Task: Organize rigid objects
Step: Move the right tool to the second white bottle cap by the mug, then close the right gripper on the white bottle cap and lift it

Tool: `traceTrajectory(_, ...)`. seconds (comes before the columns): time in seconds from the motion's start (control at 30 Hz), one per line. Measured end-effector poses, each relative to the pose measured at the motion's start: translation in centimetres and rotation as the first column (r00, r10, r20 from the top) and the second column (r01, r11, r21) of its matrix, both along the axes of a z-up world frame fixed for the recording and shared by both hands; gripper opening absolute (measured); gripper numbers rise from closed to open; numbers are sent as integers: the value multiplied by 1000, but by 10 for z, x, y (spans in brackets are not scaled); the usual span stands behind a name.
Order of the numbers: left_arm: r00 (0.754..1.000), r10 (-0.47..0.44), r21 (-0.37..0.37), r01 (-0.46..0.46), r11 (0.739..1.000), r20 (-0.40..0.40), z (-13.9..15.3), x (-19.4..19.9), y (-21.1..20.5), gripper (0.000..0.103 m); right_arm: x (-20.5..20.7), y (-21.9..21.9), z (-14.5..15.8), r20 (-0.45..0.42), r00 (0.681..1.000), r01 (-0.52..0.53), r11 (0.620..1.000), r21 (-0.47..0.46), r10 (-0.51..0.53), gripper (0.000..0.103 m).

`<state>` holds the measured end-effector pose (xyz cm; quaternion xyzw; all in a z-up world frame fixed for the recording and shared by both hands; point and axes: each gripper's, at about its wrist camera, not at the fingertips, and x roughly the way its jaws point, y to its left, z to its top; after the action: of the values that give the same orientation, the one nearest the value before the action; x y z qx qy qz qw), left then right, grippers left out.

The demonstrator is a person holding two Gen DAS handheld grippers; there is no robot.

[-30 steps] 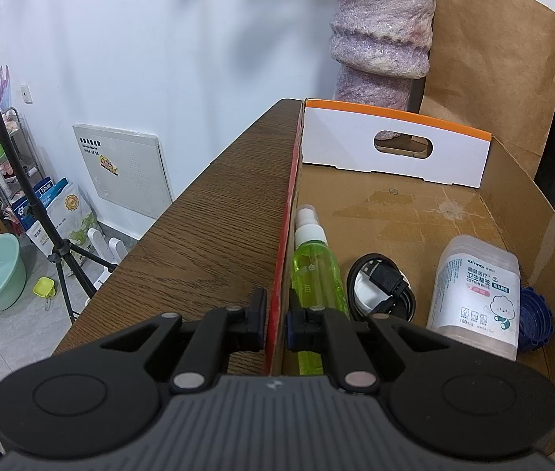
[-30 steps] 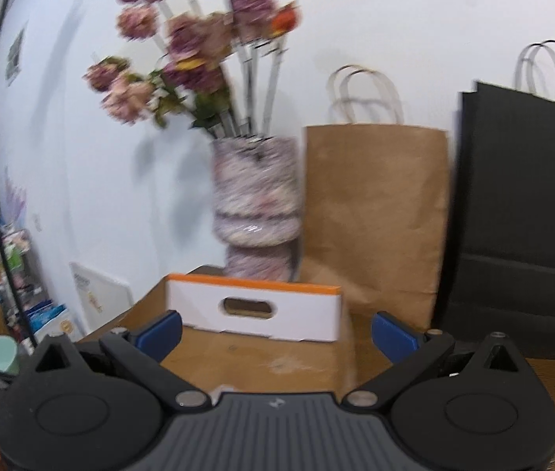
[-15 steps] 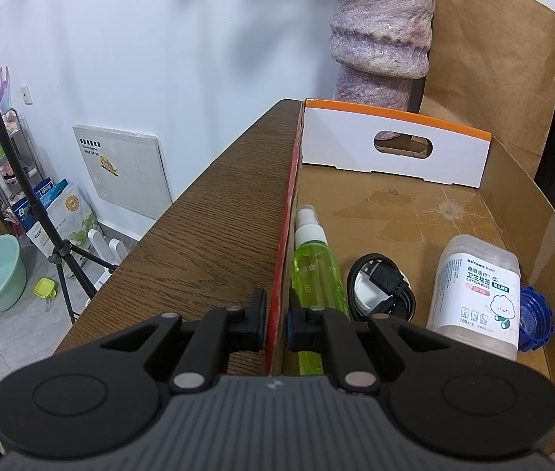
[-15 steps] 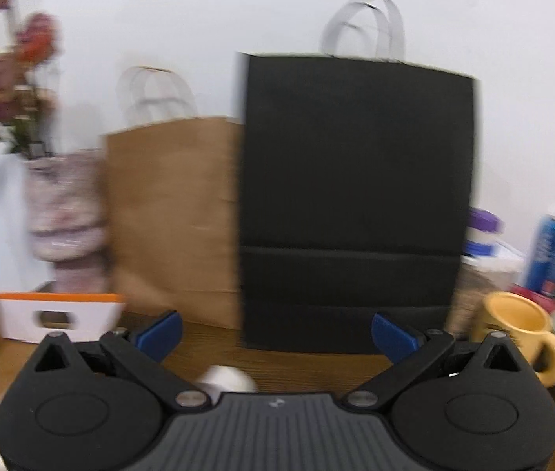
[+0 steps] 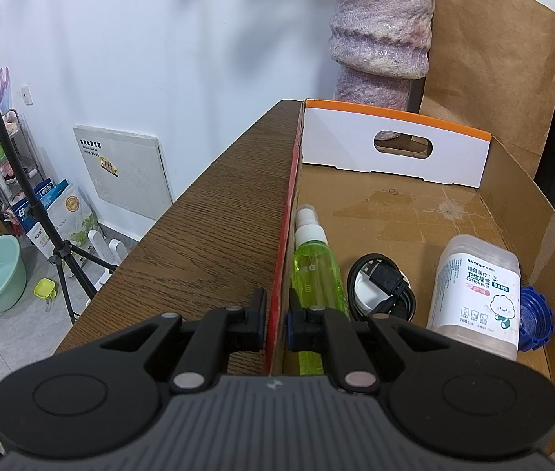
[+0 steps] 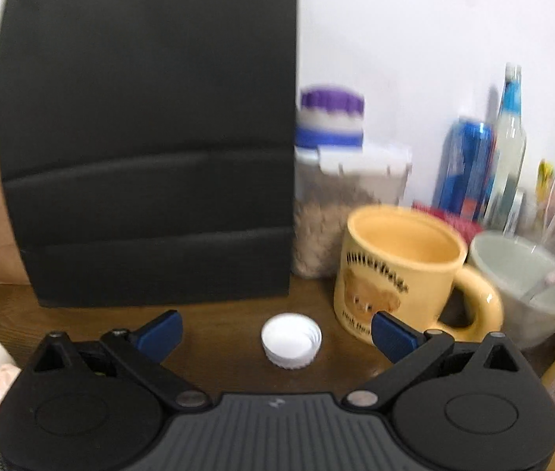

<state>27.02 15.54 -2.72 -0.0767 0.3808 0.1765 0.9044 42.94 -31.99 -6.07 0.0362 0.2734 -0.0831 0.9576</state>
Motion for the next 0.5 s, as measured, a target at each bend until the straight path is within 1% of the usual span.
traceTrajectory(0.1, 1000, 0, 0, 0, 1000, 0, 0, 0, 0, 10, 7, 0, -8, -32, 999, -3, 1000, 21, 4, 101)
traceTrajectory(0.23, 1000, 0, 0, 0, 1000, 0, 0, 0, 0, 10, 12, 4, -14, -48, 999, 6, 1000, 1, -6, 99)
traceTrajectory(0.3, 1000, 0, 0, 0, 1000, 0, 0, 0, 0, 10, 17, 3, -15, -65, 998, 7, 1000, 6, -6, 97)
traceTrajectory(0.47, 1000, 0, 0, 0, 1000, 0, 0, 0, 0, 10, 31, 0, -27, -128, 992, 15, 999, 31, -11, 90)
traceTrajectory(0.5, 1000, 0, 0, 0, 1000, 0, 0, 0, 0, 10, 32, 0, -27, -122, 992, 17, 999, 32, -13, 90)
